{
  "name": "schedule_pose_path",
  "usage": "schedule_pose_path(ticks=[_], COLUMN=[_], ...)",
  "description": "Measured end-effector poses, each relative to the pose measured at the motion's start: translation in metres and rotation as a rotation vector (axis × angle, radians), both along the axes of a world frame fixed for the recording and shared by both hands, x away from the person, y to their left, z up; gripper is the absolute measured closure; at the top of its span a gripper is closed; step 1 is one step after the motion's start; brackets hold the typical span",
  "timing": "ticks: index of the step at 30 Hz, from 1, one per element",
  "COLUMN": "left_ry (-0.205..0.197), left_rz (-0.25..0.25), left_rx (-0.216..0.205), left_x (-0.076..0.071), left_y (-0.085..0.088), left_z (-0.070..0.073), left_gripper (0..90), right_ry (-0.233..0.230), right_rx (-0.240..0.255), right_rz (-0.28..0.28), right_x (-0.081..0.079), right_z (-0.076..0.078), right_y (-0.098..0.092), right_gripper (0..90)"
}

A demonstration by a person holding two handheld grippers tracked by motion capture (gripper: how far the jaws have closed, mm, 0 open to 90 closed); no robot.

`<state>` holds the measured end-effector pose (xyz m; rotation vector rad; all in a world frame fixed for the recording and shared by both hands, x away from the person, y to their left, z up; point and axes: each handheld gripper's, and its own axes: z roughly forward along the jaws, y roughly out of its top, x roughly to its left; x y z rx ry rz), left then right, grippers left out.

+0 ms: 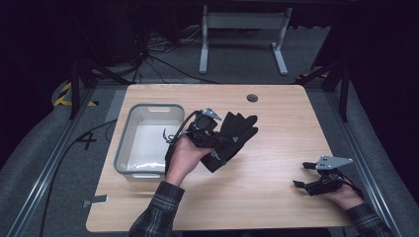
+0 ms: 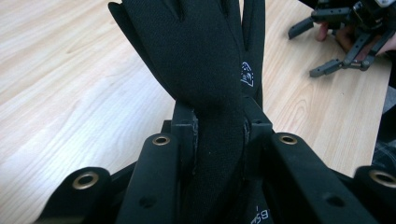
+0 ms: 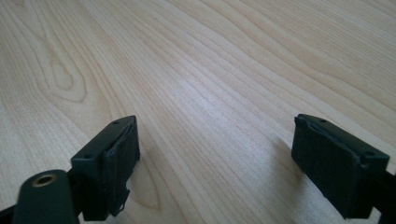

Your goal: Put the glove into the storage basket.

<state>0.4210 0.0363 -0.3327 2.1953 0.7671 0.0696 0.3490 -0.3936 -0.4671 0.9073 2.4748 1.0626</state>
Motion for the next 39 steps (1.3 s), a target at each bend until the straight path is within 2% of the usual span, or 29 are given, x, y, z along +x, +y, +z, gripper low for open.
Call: schedule_pose_path(ticks=[11,17,26,30,32,35,39], left_ry=[-0.013,-0.022,-0.024,-0.022,-0.024,-0.015,-0.002], left_rz=[0.084,0.132,0.245,0.303,0.314,0.362,0.397], left_rx=[-0.008,0.020,-0.012,-0.006,-0.006,-0.014,-0.014], left_x=[0.001,-0.001,-0.004,-0.007,-0.007,-0.010,-0.010], left_y=[0.034,0.054,0.094,0.114,0.118,0.134,0.148], left_z=[0.006,0.008,0.010,0.010,0.010,0.006,0.000], left_gripper=[73.3,73.2,73.3,73.3,73.2,73.3,73.2], right_ry=[0.000,0.000,0.001,0.001,0.001,0.000,0.000], right_rx=[0.000,0.000,-0.001,-0.001,-0.002,-0.002,-0.003], right_rz=[0.000,0.000,0.011,0.018,0.019,0.027,0.031], right_x=[0.000,0.000,0.001,0.001,0.001,0.002,0.003], right_z=[0.000,0.000,0.000,0.000,0.000,0.000,0.000], right_y=[0.000,0.000,-0.001,-0.001,-0.001,-0.001,-0.001], right_gripper=[16.0,15.9,15.5,15.4,15.3,15.2,15.2])
